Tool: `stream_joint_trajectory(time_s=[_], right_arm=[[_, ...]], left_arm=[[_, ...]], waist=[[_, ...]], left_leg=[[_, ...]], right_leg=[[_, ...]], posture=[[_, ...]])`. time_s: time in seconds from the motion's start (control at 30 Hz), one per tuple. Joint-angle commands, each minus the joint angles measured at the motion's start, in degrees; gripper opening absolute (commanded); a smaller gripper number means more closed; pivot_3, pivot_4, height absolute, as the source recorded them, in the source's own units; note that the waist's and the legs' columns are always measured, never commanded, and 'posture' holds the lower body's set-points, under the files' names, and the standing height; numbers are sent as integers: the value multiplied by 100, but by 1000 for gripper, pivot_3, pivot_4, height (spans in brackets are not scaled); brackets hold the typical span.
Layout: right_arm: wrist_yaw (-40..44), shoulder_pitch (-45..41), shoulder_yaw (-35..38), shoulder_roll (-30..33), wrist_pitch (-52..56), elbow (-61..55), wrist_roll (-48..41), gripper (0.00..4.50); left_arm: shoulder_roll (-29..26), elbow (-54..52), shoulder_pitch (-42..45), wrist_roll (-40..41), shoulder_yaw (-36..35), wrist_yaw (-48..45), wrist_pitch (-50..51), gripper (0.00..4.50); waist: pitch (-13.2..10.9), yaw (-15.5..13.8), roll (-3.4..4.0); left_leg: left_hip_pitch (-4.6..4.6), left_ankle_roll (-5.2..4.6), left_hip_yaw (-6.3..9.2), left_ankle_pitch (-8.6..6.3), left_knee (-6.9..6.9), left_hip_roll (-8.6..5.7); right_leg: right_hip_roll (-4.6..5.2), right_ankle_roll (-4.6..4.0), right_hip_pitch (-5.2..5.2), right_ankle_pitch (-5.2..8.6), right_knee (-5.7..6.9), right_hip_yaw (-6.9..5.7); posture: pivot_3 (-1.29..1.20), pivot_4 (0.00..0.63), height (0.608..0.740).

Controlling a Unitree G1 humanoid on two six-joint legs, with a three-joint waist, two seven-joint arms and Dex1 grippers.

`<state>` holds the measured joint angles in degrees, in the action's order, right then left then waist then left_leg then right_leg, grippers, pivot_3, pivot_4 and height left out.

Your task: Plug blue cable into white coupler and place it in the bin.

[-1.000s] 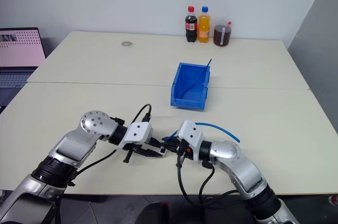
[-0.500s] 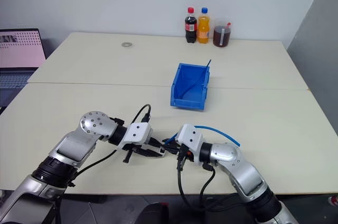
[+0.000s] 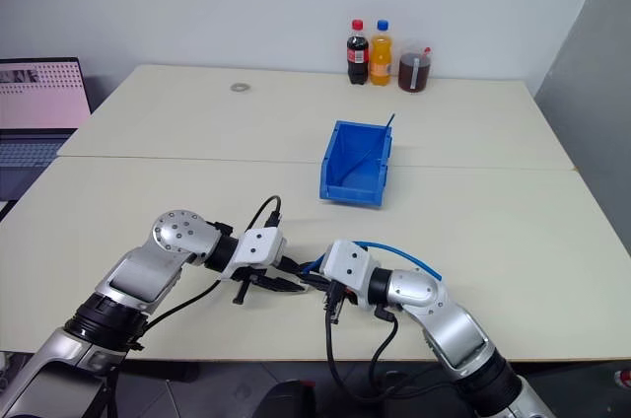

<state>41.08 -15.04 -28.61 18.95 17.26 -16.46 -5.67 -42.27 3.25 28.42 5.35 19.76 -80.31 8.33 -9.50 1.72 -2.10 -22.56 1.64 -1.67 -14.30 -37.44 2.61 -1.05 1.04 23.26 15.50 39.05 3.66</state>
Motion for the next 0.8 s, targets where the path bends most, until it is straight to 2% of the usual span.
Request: stream_joint_trajectory(time_s=[0.03, 0.37, 0.8], right_arm=[[59, 38, -120, 36, 97, 190, 146, 106], [-57, 103, 184, -18, 335, 383, 35, 101], [25, 144, -241, -7, 344, 111, 291, 98]], left_arm=[[68, 63, -110, -171, 158, 91, 52, 759], [3, -96, -215, -112, 127, 92, 63, 759], [82, -78, -209, -145, 139, 210, 125, 759]], waist=[[5, 0, 2], [47, 0, 22], [66, 2, 29]], left_leg=[[0, 0, 0, 0, -2, 0], [4, 0, 0, 0, -6, 0], [5, -1, 0, -1, -7, 0]], right_leg=[[0, 0, -1, 0, 0, 0], [-1, 2, -4, -1, 2, 3], [-2, 1, -4, -1, 2, 4]], posture=[[0, 150, 740], [0, 150, 740], [0, 150, 740]])
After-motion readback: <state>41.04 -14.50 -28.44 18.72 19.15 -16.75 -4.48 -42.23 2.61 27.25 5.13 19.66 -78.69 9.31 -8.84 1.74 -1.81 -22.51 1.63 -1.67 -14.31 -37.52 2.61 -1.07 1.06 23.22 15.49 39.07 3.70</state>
